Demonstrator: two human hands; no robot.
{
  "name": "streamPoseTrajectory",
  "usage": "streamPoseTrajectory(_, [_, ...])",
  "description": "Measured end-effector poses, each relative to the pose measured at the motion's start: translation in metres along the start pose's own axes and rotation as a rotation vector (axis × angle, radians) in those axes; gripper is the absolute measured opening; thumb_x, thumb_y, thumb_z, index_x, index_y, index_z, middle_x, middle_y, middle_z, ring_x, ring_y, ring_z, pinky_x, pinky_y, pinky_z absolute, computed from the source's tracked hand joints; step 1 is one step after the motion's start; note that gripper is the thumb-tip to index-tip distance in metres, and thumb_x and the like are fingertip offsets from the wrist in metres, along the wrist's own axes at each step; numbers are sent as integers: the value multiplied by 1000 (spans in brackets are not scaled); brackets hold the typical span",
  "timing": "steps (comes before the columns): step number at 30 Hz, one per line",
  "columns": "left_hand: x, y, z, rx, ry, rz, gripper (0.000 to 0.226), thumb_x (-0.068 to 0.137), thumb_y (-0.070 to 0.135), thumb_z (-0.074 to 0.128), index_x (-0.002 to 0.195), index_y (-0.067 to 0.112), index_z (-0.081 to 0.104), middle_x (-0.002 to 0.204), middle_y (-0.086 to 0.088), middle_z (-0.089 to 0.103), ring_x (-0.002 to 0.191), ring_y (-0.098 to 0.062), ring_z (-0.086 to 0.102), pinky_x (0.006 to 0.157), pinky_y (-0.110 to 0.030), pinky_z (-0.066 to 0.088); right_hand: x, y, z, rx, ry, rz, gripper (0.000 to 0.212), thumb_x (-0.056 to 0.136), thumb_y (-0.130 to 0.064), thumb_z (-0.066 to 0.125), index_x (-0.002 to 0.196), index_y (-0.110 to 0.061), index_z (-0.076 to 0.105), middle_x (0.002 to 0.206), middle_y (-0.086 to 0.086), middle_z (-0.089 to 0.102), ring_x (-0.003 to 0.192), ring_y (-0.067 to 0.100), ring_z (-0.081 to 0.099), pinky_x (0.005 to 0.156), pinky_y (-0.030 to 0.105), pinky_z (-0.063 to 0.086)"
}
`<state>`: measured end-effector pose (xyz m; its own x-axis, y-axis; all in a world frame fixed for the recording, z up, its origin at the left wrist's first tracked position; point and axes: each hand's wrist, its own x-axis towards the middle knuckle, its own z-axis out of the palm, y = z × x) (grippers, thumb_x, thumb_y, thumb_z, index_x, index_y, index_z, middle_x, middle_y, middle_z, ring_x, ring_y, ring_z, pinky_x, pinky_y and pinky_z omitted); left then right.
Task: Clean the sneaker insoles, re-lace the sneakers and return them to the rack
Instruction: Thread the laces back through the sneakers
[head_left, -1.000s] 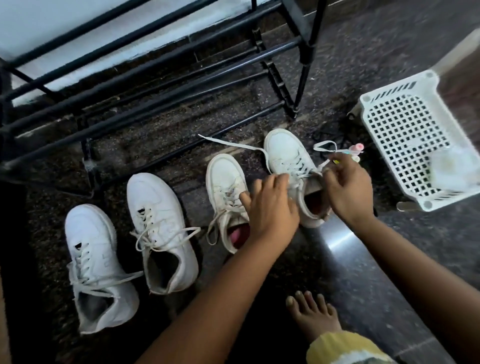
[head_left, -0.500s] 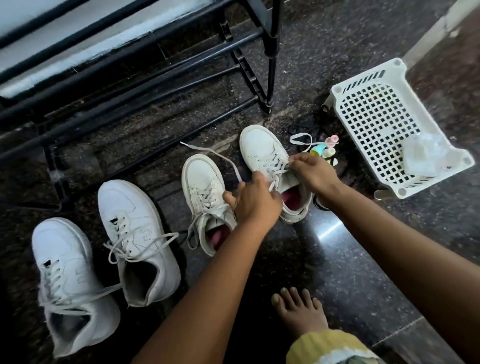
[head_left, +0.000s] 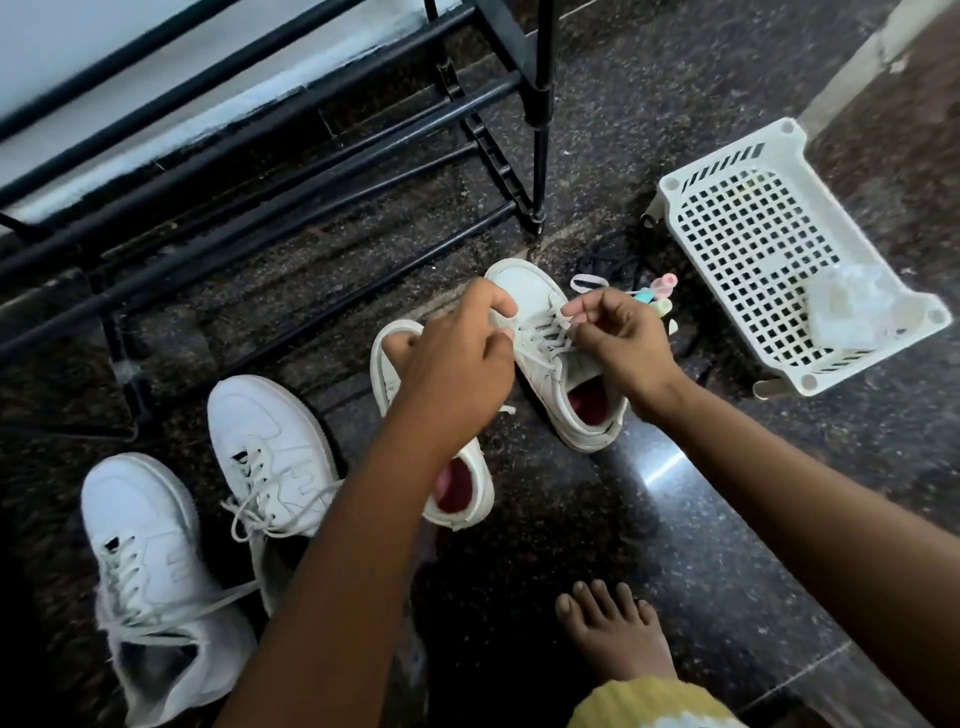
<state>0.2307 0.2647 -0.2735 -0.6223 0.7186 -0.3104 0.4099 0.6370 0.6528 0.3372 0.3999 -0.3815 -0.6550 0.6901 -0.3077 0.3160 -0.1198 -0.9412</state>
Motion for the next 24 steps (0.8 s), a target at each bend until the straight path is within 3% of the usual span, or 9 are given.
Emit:
streamPoseTrajectory(4, [-1,5,-11,-122,-54,31,19,96,16,45,101,33,50,61,11,47,70,-6,47,84,-32,23,-2,-5,-5,129,-162,27,25,86,5,48,95,-17,57,80,-1,59,75,18,51,73,34,43])
streamPoseTrajectory(7, [4,12,-11,-179,-130,85,22,93,15,45,98,36,49,60,10,48,63,-8,45,88,-43,35,-1,-17,-6,104,-325,48,31,86,10,45,105,-13,51,87,2,60,71,13,57,64,20,48])
streamPoseTrajectory(10, [13,20,-10,-227,-177,104,21,83,27,42,100,37,50,62,10,51,65,-12,48,94,-51,39,0,-25,-1,-84,-444,-8,39,83,17,51,100,-17,52,85,-5,56,72,14,56,67,23,48])
streamPoseTrajectory(14, [22,28,-12,-239,-170,117,29,79,28,40,105,35,53,58,16,52,64,-9,48,96,-56,39,1,-21,-1,-388,-437,-132,42,75,11,61,85,-29,50,81,-8,50,73,15,54,68,25,45])
streamPoseTrajectory(17, [28,28,-14,-274,-170,143,25,87,22,45,108,27,55,61,14,52,51,3,49,92,-47,40,2,-14,-3,-537,-406,-264,45,68,3,71,83,-33,48,83,-5,47,74,9,51,65,7,38])
streamPoseTrajectory(20, [32,31,-13,-305,-163,163,25,94,6,45,112,18,56,70,1,52,45,3,48,60,-14,41,3,-10,-5,-527,-382,-363,51,70,-4,77,79,-42,44,79,-10,47,70,0,47,63,9,36])
streamPoseTrajectory(21, [32,34,-13,-311,-157,176,26,94,3,44,112,16,57,71,-2,52,46,2,48,53,-11,40,3,-10,-4,-524,-377,-397,50,70,-6,77,80,-41,44,79,-8,49,70,2,47,64,11,37])
streamPoseTrajectory(23, [34,40,-11,-324,-151,207,26,93,3,44,112,17,57,76,-4,54,57,-1,51,57,-15,48,3,-11,-4,-514,-355,-441,48,70,-7,77,83,-41,46,81,-6,53,72,6,49,67,16,40])
streamPoseTrajectory(24, [36,42,-10,-320,-150,232,27,93,4,44,111,19,57,78,-3,57,66,-5,55,67,-22,53,3,-13,-3,-507,-341,-443,46,71,-5,76,83,-40,49,81,-8,54,73,4,50,67,13,39])
